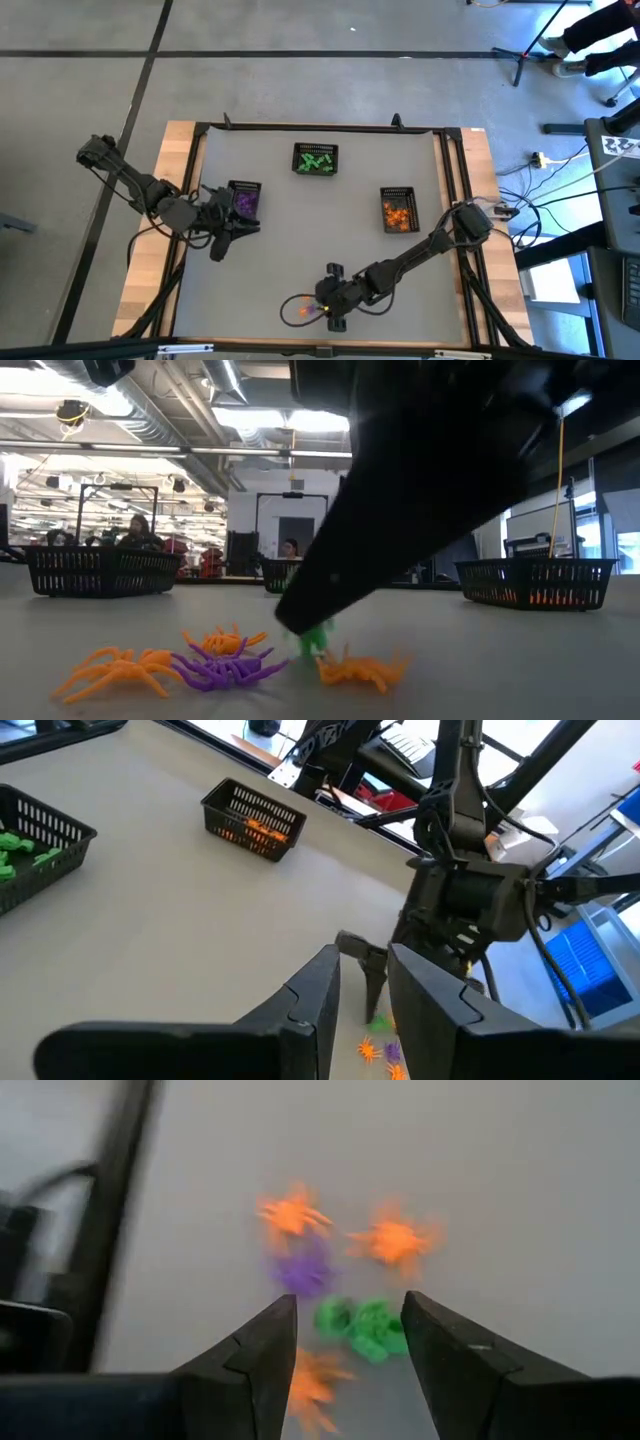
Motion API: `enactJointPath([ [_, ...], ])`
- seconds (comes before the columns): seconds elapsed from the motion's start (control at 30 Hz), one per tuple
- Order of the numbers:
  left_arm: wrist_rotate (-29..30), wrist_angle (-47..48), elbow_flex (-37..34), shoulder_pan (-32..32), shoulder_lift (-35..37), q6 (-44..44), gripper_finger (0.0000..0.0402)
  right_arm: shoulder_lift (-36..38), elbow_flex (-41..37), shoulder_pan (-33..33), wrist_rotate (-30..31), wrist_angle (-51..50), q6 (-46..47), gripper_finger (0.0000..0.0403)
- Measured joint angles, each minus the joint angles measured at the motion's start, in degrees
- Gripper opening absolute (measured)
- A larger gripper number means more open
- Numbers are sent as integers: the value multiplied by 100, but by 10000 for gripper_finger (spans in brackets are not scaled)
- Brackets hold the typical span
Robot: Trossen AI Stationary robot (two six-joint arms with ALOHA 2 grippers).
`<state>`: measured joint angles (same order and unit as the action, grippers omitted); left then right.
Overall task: Sort Halloween decoration
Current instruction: Put the green skeleton toy into the top bin
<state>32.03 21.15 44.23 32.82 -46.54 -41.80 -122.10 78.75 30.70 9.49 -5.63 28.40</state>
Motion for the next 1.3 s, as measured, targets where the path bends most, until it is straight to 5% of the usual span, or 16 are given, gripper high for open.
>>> enactJointPath([
  [0.33,46,-15,0,-4,2,-20,81,4,38,-36,446,-803,6,186],
  [0.87,197,-19,0,-4,2,-163,81,0,94,-302,388,-546,297,186],
  [1.3,203,-24,0,-4,2,-467,81,-70,661,-517,467,-928,-787,186],
])
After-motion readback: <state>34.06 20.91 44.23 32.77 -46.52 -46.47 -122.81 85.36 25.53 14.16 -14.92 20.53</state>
